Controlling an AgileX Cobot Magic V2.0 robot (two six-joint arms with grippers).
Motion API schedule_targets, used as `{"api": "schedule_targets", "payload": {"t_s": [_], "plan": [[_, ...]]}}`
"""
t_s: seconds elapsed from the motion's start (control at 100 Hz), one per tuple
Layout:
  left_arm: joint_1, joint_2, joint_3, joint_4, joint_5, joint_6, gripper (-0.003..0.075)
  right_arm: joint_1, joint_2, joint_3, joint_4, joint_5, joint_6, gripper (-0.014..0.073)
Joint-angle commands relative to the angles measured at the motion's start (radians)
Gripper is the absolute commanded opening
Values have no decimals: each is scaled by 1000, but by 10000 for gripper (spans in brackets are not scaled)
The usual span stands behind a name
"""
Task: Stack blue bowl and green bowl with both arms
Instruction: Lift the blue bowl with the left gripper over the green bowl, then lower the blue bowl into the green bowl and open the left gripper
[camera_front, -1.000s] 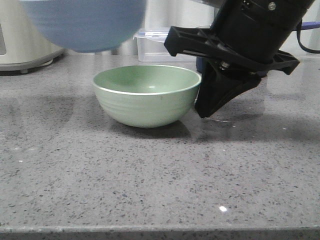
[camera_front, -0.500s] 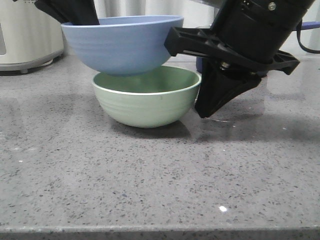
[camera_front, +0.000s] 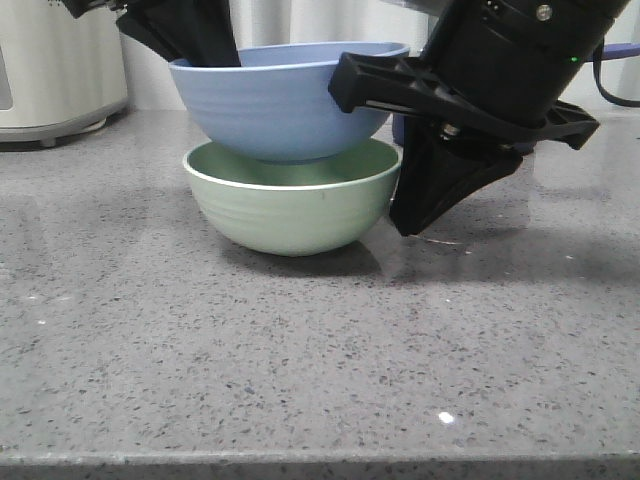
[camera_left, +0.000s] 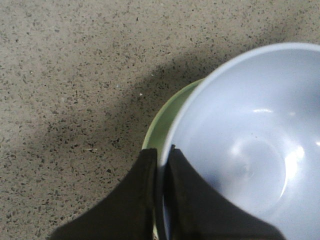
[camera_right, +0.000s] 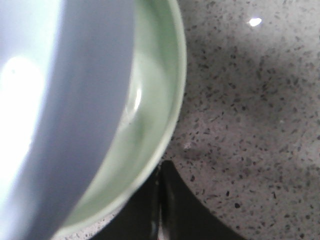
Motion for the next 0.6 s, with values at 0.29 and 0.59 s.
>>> {"api": "schedule_targets", "payload": {"t_s": [0.29, 0.59], "plan": [[-7, -38, -35, -29, -25, -3, 290, 0, -33, -23, 14, -36, -2, -63], [-7, -40, -35, -44, -15, -5, 409, 0, -33, -23, 14, -40, -2, -63]]}}
